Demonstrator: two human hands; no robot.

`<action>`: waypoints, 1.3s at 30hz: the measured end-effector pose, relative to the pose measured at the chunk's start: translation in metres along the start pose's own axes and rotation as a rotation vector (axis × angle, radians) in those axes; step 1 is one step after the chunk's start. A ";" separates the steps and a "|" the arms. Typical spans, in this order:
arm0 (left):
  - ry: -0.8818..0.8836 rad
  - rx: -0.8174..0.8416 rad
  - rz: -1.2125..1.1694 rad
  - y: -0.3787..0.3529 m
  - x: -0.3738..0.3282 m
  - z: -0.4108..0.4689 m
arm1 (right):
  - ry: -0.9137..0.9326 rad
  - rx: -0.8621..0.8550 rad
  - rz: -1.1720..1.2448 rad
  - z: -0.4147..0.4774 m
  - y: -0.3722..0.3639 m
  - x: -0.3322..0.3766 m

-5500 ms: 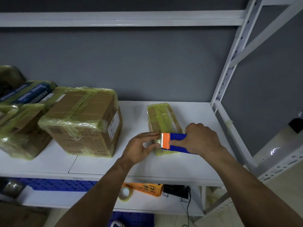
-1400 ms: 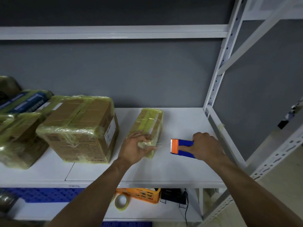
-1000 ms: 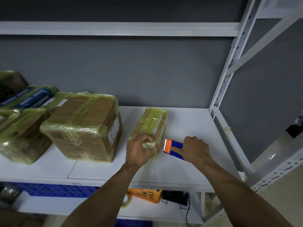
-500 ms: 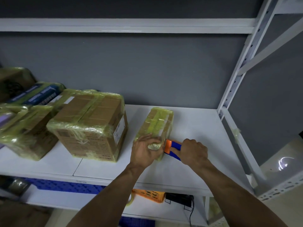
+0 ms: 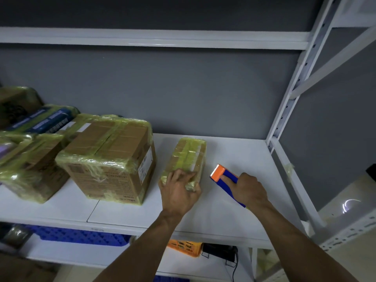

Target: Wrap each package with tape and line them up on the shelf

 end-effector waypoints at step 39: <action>0.488 0.832 -1.023 -0.063 -0.081 -0.051 | -0.150 0.074 0.833 -0.069 -0.024 -0.047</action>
Point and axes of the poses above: each hand's wrist, its own z-axis towards the middle knuckle, its own y-axis out of the back of the hand, x = y × z, the point moved 8 cm from there along z, towards the middle knuckle, and after that the axes turned 8 degrees about y, right-handed, at the moved point
